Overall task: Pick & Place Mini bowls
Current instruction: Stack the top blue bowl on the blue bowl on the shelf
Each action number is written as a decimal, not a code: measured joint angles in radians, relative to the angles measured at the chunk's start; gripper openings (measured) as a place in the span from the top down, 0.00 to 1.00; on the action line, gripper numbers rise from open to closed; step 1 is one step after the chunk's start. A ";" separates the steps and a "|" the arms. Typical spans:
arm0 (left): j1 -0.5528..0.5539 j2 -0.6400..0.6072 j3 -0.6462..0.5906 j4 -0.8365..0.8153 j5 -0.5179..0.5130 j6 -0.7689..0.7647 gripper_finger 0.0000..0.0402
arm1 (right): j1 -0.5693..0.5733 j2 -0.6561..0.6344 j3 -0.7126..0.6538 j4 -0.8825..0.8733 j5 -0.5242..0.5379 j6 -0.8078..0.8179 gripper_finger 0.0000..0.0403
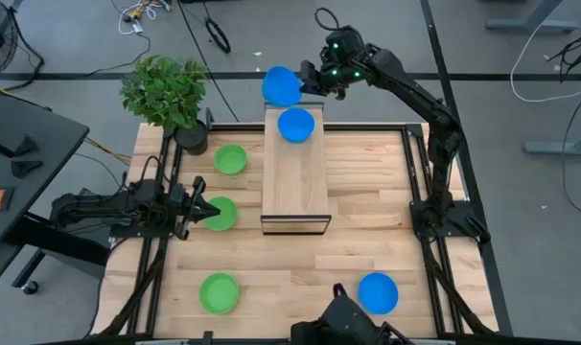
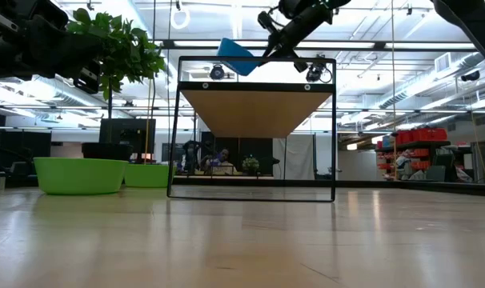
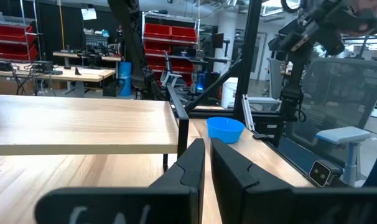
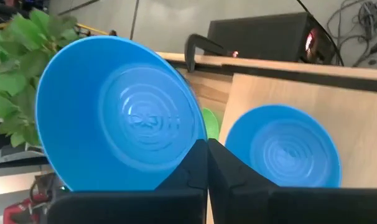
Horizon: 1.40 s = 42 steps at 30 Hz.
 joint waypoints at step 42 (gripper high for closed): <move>0.000 0.000 0.000 0.001 0.000 0.000 0.93 | -0.014 0.091 0.000 -0.333 0.071 -0.174 1.00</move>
